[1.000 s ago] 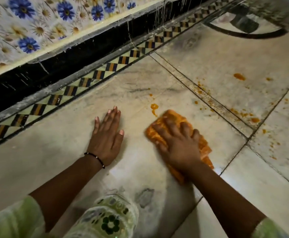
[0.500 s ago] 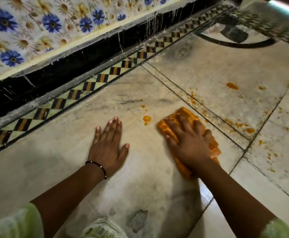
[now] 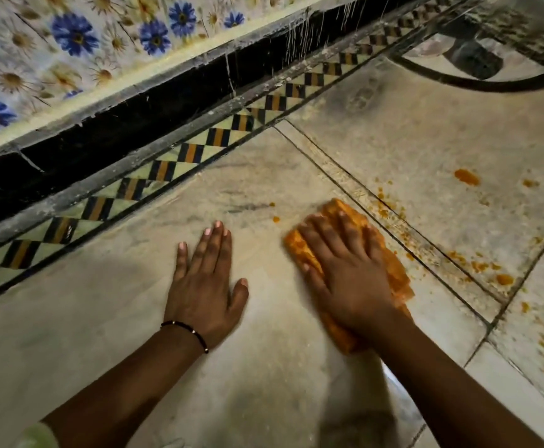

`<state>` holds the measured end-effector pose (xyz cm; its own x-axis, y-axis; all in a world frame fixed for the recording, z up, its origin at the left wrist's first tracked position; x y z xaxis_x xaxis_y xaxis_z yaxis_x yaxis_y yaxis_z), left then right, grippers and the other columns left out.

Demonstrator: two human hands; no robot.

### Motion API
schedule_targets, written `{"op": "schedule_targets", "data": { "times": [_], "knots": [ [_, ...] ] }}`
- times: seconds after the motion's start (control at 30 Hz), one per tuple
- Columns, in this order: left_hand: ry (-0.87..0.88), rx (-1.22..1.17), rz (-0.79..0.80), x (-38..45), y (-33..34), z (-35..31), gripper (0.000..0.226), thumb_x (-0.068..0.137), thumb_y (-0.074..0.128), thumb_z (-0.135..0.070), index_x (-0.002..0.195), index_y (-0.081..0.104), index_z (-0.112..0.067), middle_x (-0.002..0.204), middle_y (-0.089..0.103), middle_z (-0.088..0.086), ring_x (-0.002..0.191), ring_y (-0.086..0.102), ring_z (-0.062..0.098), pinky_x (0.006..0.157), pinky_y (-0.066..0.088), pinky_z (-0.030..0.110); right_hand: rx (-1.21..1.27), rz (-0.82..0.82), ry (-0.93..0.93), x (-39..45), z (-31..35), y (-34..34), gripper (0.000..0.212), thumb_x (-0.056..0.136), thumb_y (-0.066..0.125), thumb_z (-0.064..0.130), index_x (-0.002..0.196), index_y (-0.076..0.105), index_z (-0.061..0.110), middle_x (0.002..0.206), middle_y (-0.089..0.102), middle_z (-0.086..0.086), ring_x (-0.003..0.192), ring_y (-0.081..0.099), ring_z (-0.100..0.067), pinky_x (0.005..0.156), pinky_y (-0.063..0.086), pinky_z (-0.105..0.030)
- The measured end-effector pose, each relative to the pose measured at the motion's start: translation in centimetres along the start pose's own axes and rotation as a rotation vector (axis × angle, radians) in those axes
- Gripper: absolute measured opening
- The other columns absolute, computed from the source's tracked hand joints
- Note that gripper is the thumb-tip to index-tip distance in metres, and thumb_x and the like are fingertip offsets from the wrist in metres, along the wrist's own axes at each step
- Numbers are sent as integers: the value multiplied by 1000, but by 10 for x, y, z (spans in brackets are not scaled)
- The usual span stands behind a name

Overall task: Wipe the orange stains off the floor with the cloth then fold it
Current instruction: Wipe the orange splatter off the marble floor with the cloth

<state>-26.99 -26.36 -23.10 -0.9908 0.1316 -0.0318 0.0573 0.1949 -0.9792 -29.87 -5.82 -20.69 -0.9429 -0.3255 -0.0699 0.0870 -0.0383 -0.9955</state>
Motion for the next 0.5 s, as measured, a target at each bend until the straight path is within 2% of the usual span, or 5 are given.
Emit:
{"op": "schedule_targets", "data": {
  "times": [0.1,0.27,0.4,0.5],
  "knots": [
    [-13,8,16,1,-1,-1,78,84,28,-47,150,11,-8,158,6,9,145,2,18,115,-1,45,2,23,9,-26,25,4,60,96,24,53,151,20,30,158,19,-1,146,4,-31,113,-1,-54],
    [-24,23,42,2,-3,-1,78,84,29,-47,150,13,-8,158,8,9,145,5,20,115,3,46,29,114,-106,45,41,-1,59,98,15,53,151,-3,36,161,-5,5,145,-16,-21,112,-18,-54],
    [-21,18,54,3,-2,0,79,84,31,-47,150,9,-9,158,5,8,145,2,19,115,2,45,55,67,48,47,3,-3,62,94,11,56,152,4,36,162,2,5,147,-7,-21,113,-16,-47],
    [-30,8,59,3,-3,-1,80,83,33,-46,150,11,-9,158,6,8,145,3,19,115,4,46,30,25,99,10,17,1,61,96,16,55,152,10,33,160,9,1,147,-3,-26,113,-10,-50]
  ]
}}
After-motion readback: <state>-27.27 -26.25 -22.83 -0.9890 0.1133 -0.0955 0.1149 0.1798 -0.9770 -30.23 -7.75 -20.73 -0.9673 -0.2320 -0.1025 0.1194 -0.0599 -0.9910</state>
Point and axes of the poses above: each hand's wrist, its own x-axis towards the middle knuckle, its own y-axis out of the palm, z = x × y, the point moved 5 cm from there along x, towards the middle knuckle
